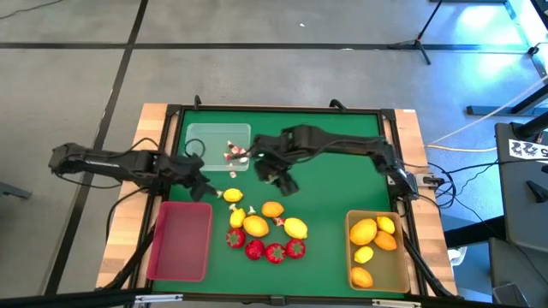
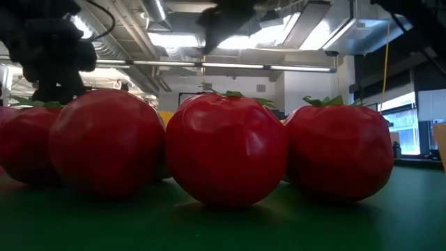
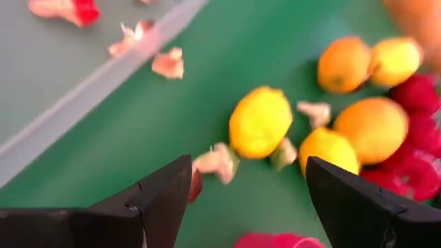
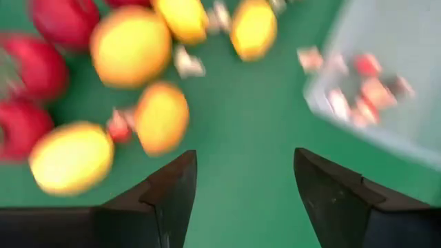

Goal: Sort produce into baskets
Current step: Put the brown mushroom into the transparent bin

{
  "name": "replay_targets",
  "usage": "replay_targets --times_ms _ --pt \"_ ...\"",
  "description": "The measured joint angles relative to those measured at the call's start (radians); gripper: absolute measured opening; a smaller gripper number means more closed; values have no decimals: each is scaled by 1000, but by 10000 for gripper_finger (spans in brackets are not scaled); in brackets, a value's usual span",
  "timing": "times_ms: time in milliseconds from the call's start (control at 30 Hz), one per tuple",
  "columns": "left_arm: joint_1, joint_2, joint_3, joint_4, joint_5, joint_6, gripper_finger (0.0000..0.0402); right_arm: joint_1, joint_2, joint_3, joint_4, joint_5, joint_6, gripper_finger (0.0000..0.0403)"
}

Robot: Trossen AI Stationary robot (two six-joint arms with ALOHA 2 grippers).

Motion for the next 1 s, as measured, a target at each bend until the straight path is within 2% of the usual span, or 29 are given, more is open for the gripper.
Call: replay_targets --times_ms 100,200,433,633,767,1000 --pt "0 69 0 -7 4 34 279 0 -62 -2 -102 101 27 238" --pt "0 121 0 -26 -19 34 279 0 -134 -1 -153 137 103 238" --pt "0 228 0 -91 -52 -11 279 0 -230 0 -218 139 199 238" --pt "0 299 0 -40 -106 -19 279 0 -240 -2 -222 139 221 238" --pt "0 324 0 26 -101 -15 279 0 -236 -1 -225 140 221 238" --pt "-1 368 1 43 -64 5 278 0 -234 -1 -225 140 222 238"
